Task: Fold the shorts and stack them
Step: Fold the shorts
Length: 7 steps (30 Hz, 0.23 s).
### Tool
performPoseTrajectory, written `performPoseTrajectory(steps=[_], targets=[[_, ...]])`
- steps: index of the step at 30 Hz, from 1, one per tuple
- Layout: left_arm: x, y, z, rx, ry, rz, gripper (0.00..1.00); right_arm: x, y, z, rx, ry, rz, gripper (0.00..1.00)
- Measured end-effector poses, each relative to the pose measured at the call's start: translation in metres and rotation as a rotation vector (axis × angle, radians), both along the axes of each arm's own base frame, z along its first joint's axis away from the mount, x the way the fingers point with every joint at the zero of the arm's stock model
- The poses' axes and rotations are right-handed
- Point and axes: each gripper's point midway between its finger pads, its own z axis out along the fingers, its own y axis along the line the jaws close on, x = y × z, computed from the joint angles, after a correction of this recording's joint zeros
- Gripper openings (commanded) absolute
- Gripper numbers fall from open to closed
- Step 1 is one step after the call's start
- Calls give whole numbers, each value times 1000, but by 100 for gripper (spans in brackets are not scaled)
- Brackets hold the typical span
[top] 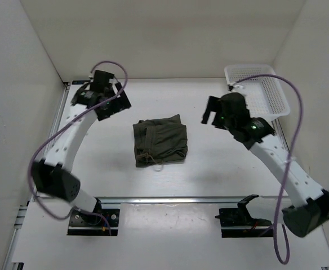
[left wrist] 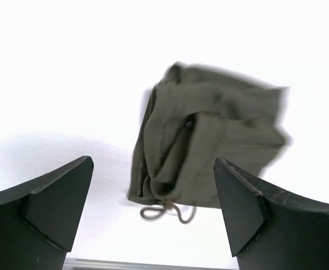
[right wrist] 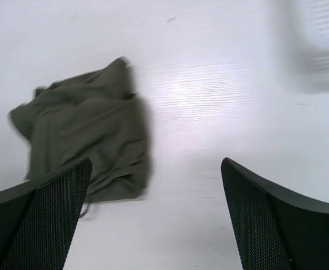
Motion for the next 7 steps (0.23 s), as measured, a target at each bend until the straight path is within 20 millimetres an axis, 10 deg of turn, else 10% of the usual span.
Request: performPoseTrajectory(steps=[4, 7], targets=[[-43, 27, 99, -40, -290, 18, 100, -28, -63, 6, -92, -27, -156, 100], [-84, 40, 131, -66, -417, 20, 100, -53, -89, -12, -165, 19, -199, 100]])
